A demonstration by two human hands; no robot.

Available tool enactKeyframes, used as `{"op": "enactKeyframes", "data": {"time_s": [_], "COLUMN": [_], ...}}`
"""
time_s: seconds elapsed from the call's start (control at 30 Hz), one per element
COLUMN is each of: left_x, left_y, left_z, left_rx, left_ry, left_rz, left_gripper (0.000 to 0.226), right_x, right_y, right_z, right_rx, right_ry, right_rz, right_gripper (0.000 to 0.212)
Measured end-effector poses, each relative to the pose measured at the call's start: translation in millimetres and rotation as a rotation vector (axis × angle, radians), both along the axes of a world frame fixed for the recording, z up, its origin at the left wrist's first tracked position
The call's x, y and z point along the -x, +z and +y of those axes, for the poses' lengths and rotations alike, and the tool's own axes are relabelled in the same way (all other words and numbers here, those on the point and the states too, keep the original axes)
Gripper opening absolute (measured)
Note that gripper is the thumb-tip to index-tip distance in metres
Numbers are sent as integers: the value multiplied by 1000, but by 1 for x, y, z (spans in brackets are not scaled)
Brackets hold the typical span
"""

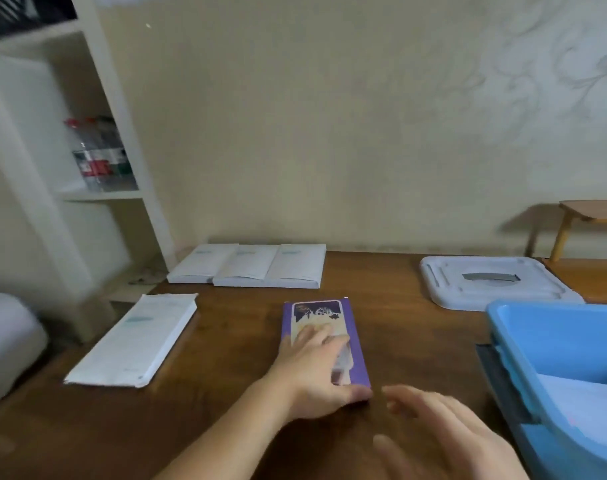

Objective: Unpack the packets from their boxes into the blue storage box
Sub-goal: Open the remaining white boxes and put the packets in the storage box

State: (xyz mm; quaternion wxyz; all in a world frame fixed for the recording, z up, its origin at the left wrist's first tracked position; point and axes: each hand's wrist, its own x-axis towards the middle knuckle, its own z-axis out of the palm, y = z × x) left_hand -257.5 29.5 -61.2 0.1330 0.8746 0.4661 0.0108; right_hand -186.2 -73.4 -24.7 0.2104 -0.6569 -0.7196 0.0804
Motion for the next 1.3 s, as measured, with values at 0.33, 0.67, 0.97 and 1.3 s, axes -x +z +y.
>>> {"op": "enactKeyframes", "data": {"time_s": [0.33,0.67,0.97,1.3], "left_x": [95,265,296,328], "left_y": [-4,-15,-10,-22], "left_z": [31,82,82,101], "left_rx": [81,-24,60,-45], "left_ry": [-39,581,433,348], "left_rz": [94,159,148,-105], "left_gripper": [106,104,107,86], "right_x": [-23,65,118,125], "right_y": [-51,-55,-52,-52], "right_z": [58,108,128,142], "right_rx": [174,174,156,256], "right_ry": [-344,-195,-151,-7], "right_rz": [15,-159,-251,-182], "right_gripper": [71,89,92,94]}}
